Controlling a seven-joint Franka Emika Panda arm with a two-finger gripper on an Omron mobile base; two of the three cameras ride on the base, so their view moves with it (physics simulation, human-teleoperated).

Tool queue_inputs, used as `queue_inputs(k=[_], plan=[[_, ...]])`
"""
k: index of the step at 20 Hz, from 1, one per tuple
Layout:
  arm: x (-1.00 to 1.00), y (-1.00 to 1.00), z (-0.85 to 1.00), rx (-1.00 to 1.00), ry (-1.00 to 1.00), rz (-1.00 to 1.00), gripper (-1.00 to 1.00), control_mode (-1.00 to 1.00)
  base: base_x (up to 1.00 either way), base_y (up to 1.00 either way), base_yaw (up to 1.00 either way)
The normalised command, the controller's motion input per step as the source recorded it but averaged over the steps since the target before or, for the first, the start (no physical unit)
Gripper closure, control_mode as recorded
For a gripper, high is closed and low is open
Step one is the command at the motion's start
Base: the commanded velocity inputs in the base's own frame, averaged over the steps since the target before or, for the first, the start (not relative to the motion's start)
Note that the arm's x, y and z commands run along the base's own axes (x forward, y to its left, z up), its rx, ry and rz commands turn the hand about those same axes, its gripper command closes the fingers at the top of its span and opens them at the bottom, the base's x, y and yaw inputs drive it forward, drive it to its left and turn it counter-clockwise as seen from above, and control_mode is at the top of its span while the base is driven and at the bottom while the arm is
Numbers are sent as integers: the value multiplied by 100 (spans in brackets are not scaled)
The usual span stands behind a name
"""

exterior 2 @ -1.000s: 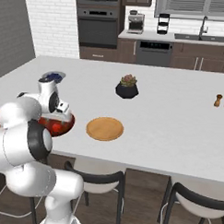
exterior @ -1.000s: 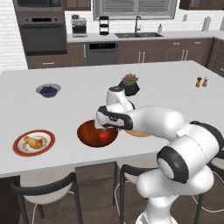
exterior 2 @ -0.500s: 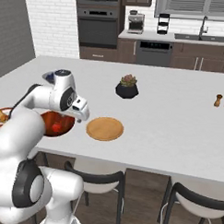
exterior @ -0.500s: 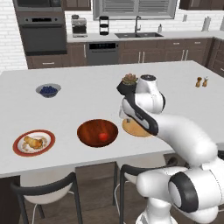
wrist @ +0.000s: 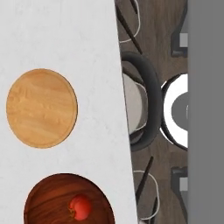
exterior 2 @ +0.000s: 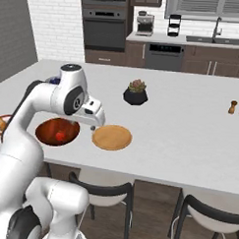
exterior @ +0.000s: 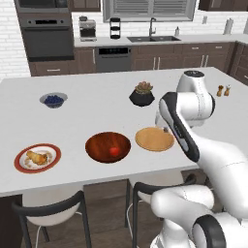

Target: Pick the chicken drumstick and tomato from their plates and place them in the bowl. Then put the bowl in the fridge.

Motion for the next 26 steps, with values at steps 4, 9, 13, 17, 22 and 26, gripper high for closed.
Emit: queue_inputs(k=[4, 9, 13, 17, 22, 26], plan=[[-75, -27, 1, 0, 0, -2, -100, -100, 0, 0, 0], [-34, -2, 2, 0, 0, 0, -100, 100, -5, 0, 0], [0, 0, 0, 0, 0, 0, -100, 100, -23, 79, 0], [0, 0, 0, 0, 0, 0, -100, 100, 7, 100, 0], [0, 0, 0, 0, 0, 0, -100, 100, 31, 74, 3], [0, 0, 0, 0, 0, 0, -100, 100, 39, 8, 1]])
